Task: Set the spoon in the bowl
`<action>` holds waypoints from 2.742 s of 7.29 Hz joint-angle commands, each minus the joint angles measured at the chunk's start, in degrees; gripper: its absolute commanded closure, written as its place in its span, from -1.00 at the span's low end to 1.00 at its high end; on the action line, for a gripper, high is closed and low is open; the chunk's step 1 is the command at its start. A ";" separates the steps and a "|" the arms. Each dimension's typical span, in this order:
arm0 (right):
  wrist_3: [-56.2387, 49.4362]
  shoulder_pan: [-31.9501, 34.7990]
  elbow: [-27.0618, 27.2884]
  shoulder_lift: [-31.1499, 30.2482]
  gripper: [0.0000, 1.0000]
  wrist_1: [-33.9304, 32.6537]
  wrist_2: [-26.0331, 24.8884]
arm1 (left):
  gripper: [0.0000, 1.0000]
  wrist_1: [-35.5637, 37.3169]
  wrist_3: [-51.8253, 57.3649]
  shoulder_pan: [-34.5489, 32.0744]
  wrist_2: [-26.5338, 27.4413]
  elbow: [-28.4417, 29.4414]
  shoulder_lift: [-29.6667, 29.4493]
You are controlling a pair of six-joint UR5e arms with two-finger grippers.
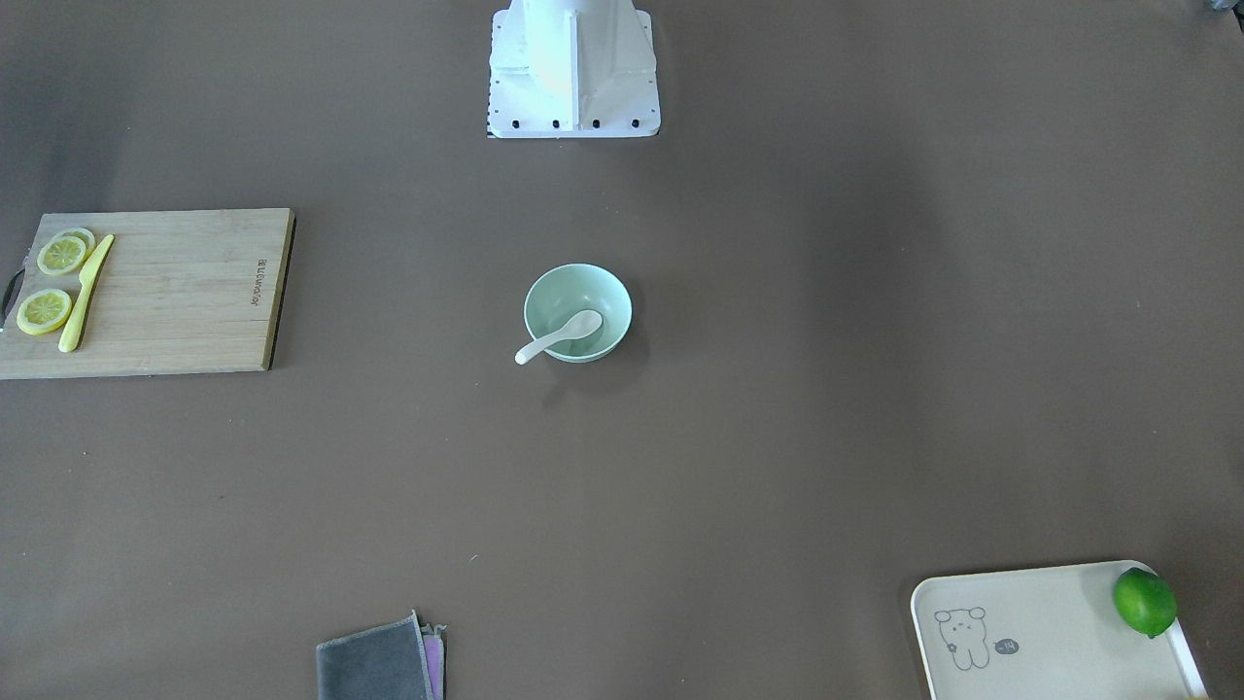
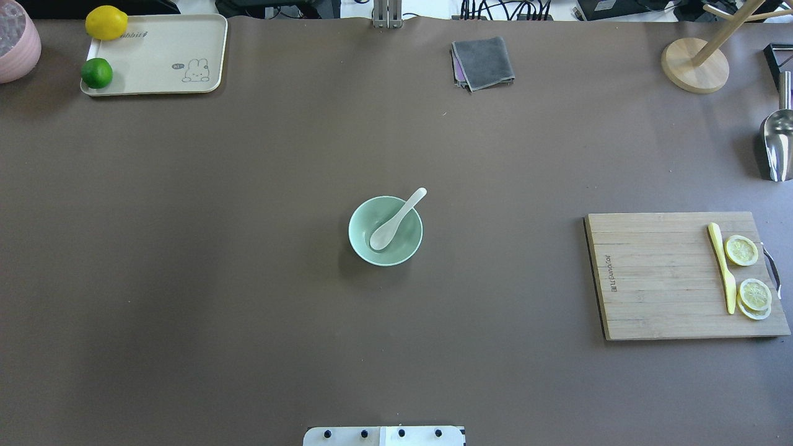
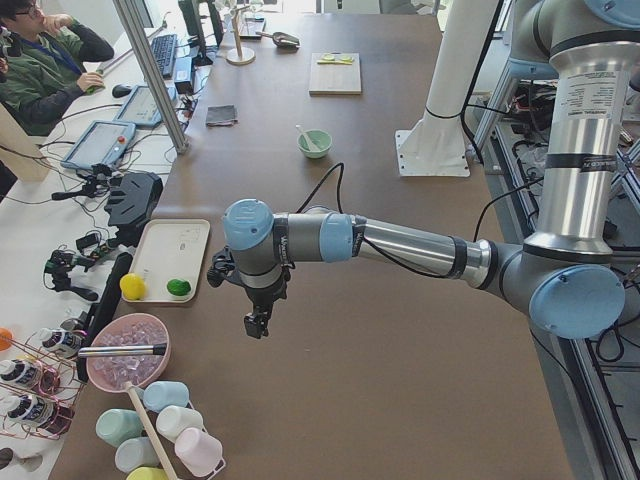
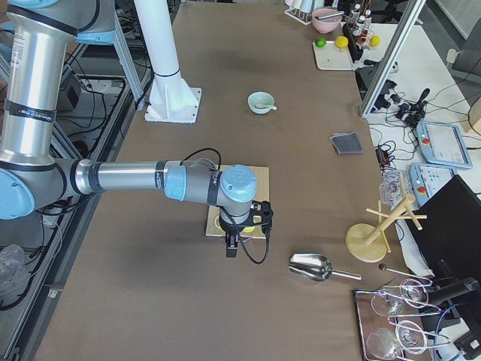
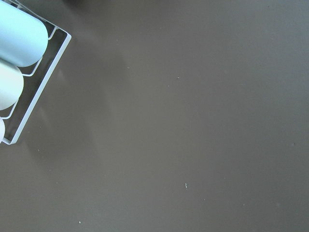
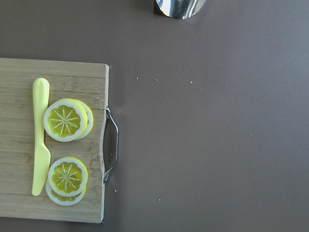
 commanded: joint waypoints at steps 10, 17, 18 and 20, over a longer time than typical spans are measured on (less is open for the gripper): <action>-0.36 0.00 -0.18 -0.13 -1.00 0.00 0.26 | -0.96 -0.09 0.09 -0.06 0.00 -0.84 1.19; -0.36 -0.09 -0.18 -0.13 -1.00 -0.09 1.58 | -0.96 -0.09 0.09 0.03 0.00 -0.84 1.10; -0.36 -0.09 -0.27 -0.13 -1.00 -0.09 1.58 | -0.96 -0.09 0.09 0.03 0.00 -0.84 1.10; -0.36 -0.09 -0.27 -0.13 -1.00 -0.09 1.58 | -0.96 -0.09 0.09 0.03 0.00 -0.84 1.10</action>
